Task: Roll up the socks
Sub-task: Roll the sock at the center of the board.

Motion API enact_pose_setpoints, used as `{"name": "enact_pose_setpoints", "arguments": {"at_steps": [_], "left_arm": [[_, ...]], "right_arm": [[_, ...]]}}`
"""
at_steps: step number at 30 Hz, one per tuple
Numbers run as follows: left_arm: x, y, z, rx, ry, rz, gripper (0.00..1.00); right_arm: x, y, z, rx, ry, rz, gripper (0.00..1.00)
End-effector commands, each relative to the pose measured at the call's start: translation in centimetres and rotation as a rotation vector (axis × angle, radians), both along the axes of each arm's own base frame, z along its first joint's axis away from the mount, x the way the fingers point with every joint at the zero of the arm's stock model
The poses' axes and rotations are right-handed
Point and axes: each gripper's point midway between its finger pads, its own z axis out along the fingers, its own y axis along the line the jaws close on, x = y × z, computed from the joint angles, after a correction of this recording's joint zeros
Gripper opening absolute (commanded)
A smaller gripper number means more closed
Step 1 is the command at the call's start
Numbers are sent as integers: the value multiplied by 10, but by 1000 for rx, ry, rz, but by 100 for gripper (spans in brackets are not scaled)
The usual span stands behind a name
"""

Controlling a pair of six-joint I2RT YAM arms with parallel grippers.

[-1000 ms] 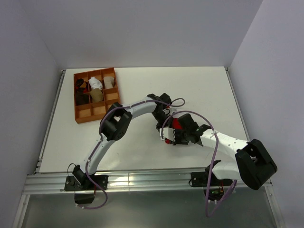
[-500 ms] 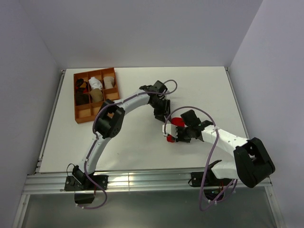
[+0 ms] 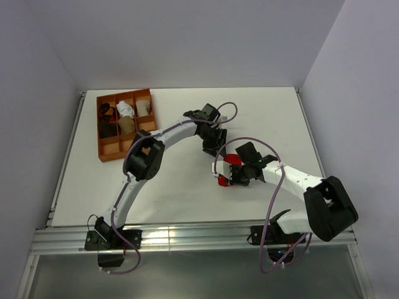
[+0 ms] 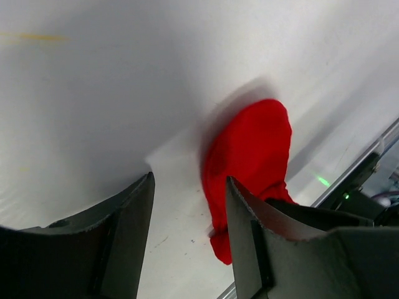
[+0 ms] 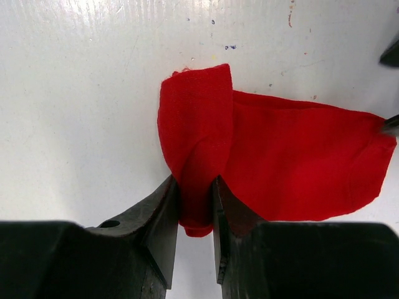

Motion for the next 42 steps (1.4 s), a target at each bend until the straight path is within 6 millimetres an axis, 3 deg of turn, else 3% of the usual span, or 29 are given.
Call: {"name": "enact_pose_setpoints", "arguments": {"at_steps": [1,11,14,15,18,20,23,28,31,35,36,38,39,40,42], "left_arm": [[-20,-7,-17,23,-15,-118,55],[-30,-10,-51,90,23,-139,51],[-33,-14,-54,75,41,-137,37],[-34,-15,-55,72,48,-138,26],[-35,-15,-57,66,63,-129,6],[-31,-13,-56,64,61,-107,0],[-14,-2,-47,67,35,-32,0],[31,47,-27,107,-22,144,0],[47,71,-16,129,-44,229,0],[53,87,-15,150,-52,253,0],[52,88,-17,157,-48,251,0],[52,90,-21,167,-46,264,0],[50,90,-23,170,-41,266,0],[52,91,-23,169,-44,272,0],[50,90,-25,166,-42,272,0]], "right_arm": [[5,3,8,11,1,1,23],[6,1,9,1,-9,-7,23],[8,0,9,-3,-17,-10,23],[8,0,9,-4,-21,-11,23],[9,1,11,0,-28,-13,23],[11,2,14,7,-30,-14,23],[11,7,21,27,-26,-9,23],[14,18,32,62,13,7,22],[14,23,35,78,42,5,22],[14,26,30,62,125,-2,22],[20,31,37,72,136,4,22],[10,31,28,57,273,7,23],[18,34,35,64,287,8,23],[7,32,26,45,389,14,23],[12,31,22,35,458,5,24]]}}
